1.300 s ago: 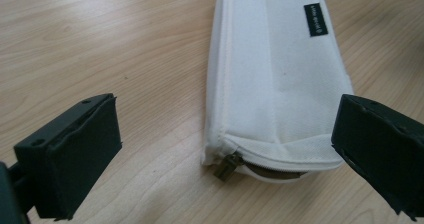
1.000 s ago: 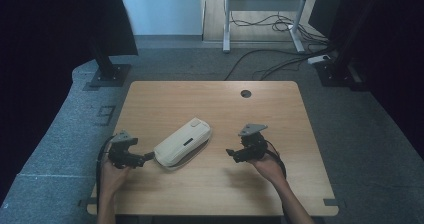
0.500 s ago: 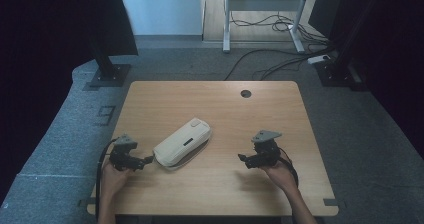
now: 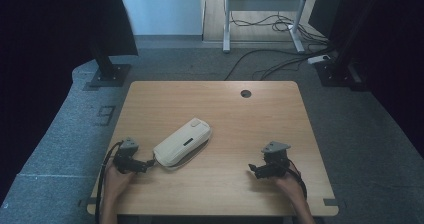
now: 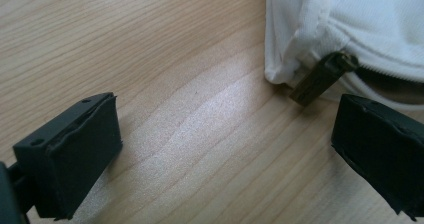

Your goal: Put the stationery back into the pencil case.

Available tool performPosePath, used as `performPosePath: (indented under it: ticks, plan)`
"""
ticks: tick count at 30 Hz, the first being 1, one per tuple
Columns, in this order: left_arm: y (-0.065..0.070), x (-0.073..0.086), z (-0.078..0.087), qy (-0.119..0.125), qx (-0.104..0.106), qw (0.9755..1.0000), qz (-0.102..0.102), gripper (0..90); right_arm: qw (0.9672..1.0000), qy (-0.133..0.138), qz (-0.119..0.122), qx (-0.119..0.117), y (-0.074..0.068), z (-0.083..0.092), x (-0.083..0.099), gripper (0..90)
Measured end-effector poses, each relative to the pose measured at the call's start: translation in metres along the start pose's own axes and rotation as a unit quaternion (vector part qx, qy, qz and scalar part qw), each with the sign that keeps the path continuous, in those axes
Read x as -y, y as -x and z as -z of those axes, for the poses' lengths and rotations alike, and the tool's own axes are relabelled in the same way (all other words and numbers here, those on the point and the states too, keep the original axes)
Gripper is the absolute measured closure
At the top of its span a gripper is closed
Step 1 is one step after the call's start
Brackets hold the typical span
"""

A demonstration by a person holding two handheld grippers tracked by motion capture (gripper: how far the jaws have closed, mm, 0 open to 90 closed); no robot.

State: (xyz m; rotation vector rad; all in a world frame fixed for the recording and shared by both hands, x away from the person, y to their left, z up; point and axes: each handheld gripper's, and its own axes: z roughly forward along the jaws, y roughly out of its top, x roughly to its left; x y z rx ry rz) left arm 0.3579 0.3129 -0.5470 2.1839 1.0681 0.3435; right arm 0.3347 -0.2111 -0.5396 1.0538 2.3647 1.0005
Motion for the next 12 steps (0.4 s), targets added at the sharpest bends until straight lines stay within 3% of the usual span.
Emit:
performPosePath:
  ticks: [1, 2, 5, 6, 7, 12]
  plan:
    - [0.005, -0.001, -0.002, -0.008, -0.018, 0.9997, -0.017, 0.0, 1.0, -0.001, -0.004, -0.002, 0.0, 0.0, 0.002, 2.6]
    - [0.006, -0.001, -0.003, -0.008, -0.014, 0.9997, -0.018, 0.0, 1.0, -0.005, -0.006, -0.004, 0.0, -0.001, 0.004, 2.6]
    - [0.008, -0.001, -0.003, -0.008, -0.017, 0.9997, -0.014, 0.0, 0.9998, -0.016, -0.006, -0.006, -0.001, -0.007, 0.013, 0.8]
    - [0.008, -0.001, -0.003, -0.008, -0.017, 0.9997, -0.014, 0.0, 0.9998, -0.016, -0.006, -0.006, -0.001, -0.007, 0.013, 0.8]
    - [0.008, -0.001, -0.003, -0.009, -0.021, 0.9997, -0.011, 0.0, 0.9996, -0.01, -0.023, -0.011, 0.0, -0.008, 0.016, 0.3]
    - [0.01, 0.0, -0.002, -0.009, -0.026, 0.9996, -0.006, 0.0, 0.9996, -0.009, -0.023, -0.011, -0.001, -0.007, 0.016, 0.4]
